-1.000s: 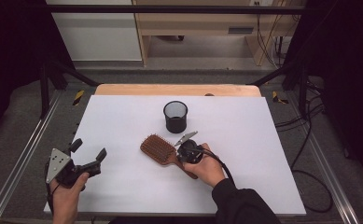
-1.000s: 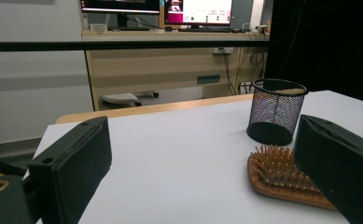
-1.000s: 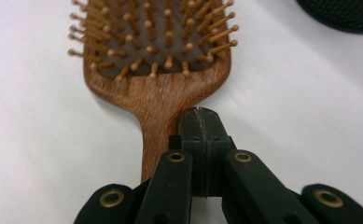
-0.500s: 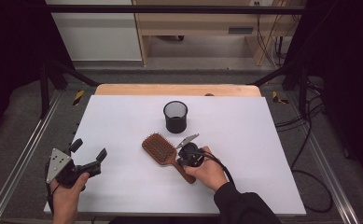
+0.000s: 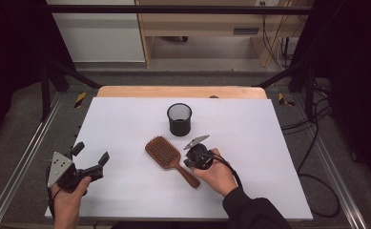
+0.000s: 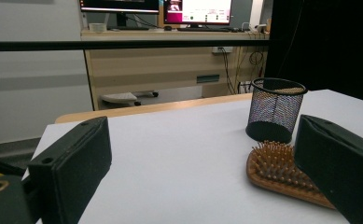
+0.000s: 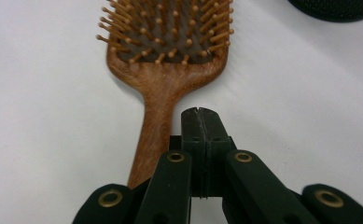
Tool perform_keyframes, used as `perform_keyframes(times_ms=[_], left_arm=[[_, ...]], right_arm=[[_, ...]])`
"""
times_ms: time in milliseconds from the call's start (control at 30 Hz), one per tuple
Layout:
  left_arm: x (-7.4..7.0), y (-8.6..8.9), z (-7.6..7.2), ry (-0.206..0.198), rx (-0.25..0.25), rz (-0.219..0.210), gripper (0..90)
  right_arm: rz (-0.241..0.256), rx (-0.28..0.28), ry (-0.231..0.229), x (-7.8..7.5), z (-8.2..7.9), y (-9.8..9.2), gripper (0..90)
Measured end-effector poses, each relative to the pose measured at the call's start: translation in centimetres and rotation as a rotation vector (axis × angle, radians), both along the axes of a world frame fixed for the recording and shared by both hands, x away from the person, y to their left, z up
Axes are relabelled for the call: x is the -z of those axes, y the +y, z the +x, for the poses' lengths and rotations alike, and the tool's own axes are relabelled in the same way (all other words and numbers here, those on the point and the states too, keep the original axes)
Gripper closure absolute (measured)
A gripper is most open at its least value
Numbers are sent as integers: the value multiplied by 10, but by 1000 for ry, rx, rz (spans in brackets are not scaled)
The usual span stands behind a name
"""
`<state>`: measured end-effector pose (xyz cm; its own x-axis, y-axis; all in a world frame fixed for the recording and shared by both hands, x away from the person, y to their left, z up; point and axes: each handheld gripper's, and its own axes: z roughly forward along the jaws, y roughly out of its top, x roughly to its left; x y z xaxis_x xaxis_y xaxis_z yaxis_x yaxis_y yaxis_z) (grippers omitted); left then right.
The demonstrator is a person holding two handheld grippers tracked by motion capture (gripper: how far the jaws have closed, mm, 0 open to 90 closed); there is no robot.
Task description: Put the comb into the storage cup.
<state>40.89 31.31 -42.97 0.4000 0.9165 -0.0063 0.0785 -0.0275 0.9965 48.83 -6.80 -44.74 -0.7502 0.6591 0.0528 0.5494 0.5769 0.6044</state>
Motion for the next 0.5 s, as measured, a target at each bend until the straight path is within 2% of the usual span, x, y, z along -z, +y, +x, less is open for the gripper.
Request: perform_keyframes(times_ms=[133, 267, 500], left_arm=[[0, 0, 0, 1, 0, 3, 44], [0, 0, 0, 2, 0, 1, 44], [0, 0, 0, 3, 1, 0, 44]], right_arm=[[8, -7, -3, -6, -4, 1, 861], [20, -15, -5, -13, -9, 3, 778], [24, -1, -9, -20, -11, 11, 485]])
